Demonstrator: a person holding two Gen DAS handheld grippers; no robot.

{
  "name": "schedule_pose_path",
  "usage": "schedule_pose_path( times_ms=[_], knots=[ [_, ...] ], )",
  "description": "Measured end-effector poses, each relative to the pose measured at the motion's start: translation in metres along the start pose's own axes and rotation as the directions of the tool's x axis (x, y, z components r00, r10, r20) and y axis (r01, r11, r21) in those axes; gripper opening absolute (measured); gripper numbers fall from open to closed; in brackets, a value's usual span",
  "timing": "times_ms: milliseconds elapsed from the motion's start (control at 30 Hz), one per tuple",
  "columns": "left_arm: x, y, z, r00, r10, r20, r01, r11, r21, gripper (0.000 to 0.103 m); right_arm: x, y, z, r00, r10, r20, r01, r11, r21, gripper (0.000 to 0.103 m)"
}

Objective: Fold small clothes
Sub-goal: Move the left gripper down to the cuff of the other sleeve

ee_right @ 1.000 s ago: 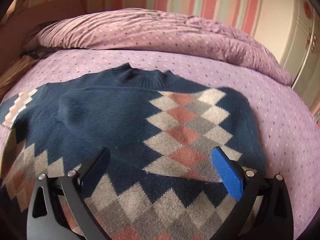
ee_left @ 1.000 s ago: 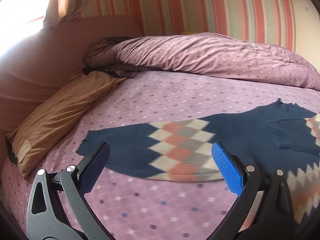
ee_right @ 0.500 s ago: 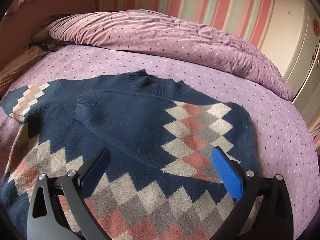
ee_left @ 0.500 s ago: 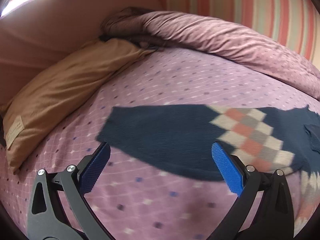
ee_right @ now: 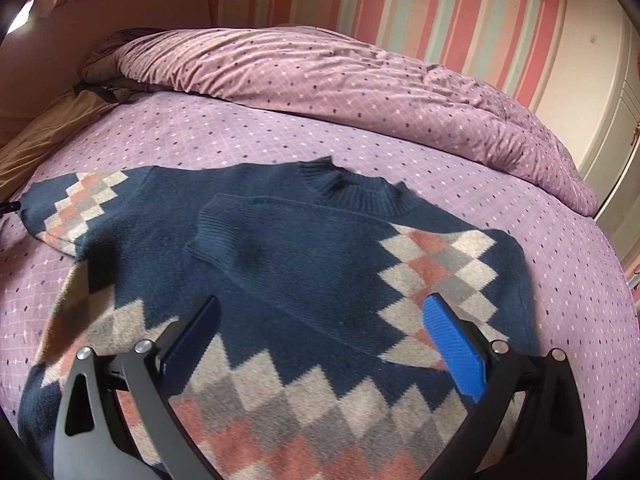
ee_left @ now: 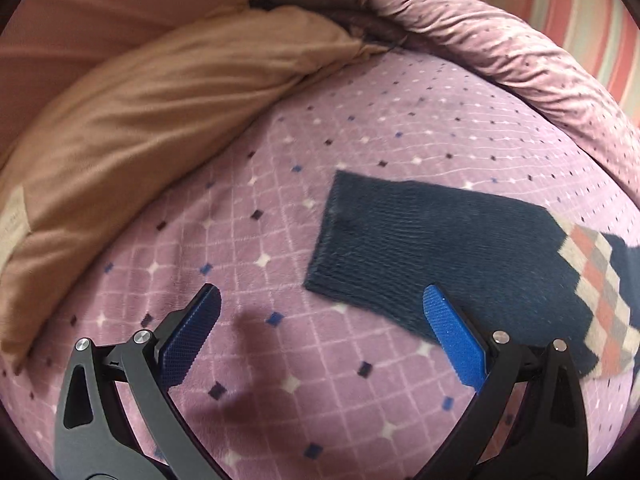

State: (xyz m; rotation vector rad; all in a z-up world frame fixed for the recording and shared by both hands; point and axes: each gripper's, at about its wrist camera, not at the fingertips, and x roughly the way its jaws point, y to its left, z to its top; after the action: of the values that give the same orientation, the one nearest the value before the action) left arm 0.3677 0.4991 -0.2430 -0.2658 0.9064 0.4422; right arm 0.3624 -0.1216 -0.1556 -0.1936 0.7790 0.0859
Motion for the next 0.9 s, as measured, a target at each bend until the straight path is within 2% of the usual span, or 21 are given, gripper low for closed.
schedule_pose_path(
  times_ms=[167,367,467,567,667,733,800,900],
  knots=[
    [0.015,-0.006,0.004,0.998,-0.038,-0.057,0.040,0.999,0.024,0.100,-0.001,0.010,0.005,1.000,0.008,0.005,-0.008,1.000,-0.006,0.101],
    [0.020,-0.013,0.011,0.994,-0.070,-0.084,0.072,0.997,0.010,0.099,-0.001,0.013,0.006,1.000,0.018,0.007,-0.018,1.000,-0.001,0.101],
    [0.017,-0.022,0.012,0.990,-0.111,-0.084,0.112,0.994,0.015,0.085,-0.001,0.014,0.006,1.000,0.023,0.009,-0.023,1.000,0.002,0.101],
    [0.016,-0.034,0.012,0.993,-0.086,-0.076,0.090,0.994,0.055,0.080,0.000,0.015,0.004,1.000,0.024,0.007,-0.024,1.000,0.004,0.101],
    [0.014,-0.037,0.015,0.997,-0.043,-0.062,0.046,0.998,0.052,0.056,-0.001,0.014,0.003,1.000,0.023,0.009,-0.023,1.000,0.004,0.101],
    [0.012,-0.036,0.018,0.999,-0.007,-0.050,0.010,0.998,0.057,0.023,-0.002,0.011,0.002,1.000,0.017,0.012,-0.017,1.000,0.002,0.101],
    [0.011,-0.033,0.022,0.998,-0.009,-0.054,0.011,0.999,0.048,0.016,-0.003,0.007,0.002,1.000,0.013,0.014,-0.013,1.000,0.007,0.101],
    [0.009,-0.034,0.025,0.999,-0.004,-0.052,0.007,0.998,0.063,0.013,-0.005,0.002,0.001,1.000,0.009,0.015,-0.009,1.000,0.016,0.101]
  ],
)
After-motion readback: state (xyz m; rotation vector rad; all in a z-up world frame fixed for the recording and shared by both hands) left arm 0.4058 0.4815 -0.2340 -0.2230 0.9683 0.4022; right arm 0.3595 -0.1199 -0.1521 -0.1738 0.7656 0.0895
